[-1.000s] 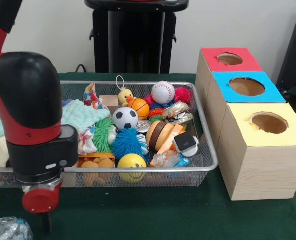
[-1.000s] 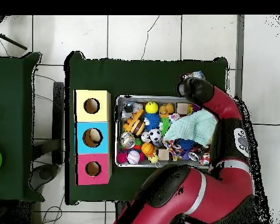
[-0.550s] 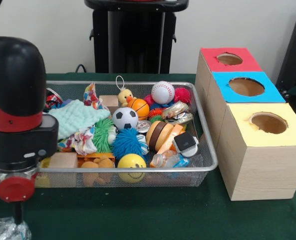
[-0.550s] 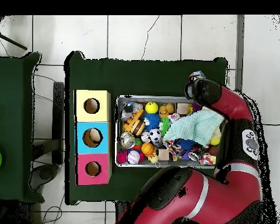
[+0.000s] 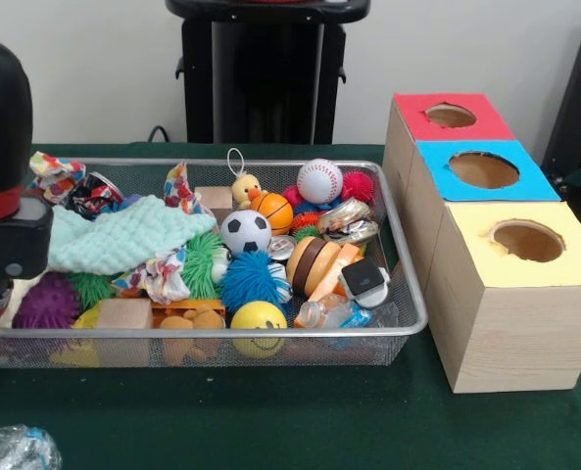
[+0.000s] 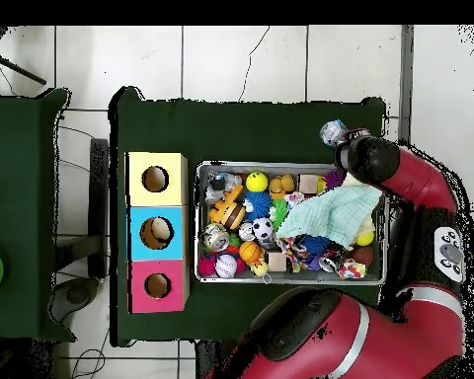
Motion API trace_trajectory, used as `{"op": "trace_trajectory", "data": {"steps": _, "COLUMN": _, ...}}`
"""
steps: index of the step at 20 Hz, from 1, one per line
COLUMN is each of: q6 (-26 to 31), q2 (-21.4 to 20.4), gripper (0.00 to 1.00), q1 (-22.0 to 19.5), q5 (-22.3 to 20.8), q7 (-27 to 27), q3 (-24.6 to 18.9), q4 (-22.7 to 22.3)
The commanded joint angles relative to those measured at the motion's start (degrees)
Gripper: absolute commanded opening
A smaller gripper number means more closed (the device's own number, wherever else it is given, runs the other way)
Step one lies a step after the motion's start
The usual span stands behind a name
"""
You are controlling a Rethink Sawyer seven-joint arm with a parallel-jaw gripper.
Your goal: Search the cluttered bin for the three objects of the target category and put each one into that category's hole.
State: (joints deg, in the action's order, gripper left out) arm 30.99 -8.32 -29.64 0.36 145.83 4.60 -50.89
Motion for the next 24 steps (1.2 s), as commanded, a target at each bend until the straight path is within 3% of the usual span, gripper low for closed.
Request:
{"op": "trace_trajectory", "data": {"steps": 1, "q6": -0.13, "q2": -0.02, "gripper": 0.0, "q1": -0.14, "q5": -2.08, "q7": -0.96, "q3": -1.29, "q4": -1.23}}
{"op": "trace_trajectory", "data": {"steps": 5, "q6": -0.72, "q2": 3.45, "gripper": 0.0, "q1": -1.57, "q5": -1.37, "q7": -3.56, "q3": -4.79, "q4": 2.81}}
{"op": "trace_trajectory", "data": {"steps": 17, "q6": -5.43, "q2": 12.56, "gripper": 0.0, "q1": -0.82, "q5": -0.89, "q7": -1.45, "q3": -6.19, "q4": 12.99}}
{"op": "trace_trajectory", "data": {"steps": 24, "q6": -3.89, "q2": 18.66, "gripper": 0.0, "q1": -1.24, "q5": 1.51, "q7": -2.67, "q3": -10.57, "q4": 20.27}}
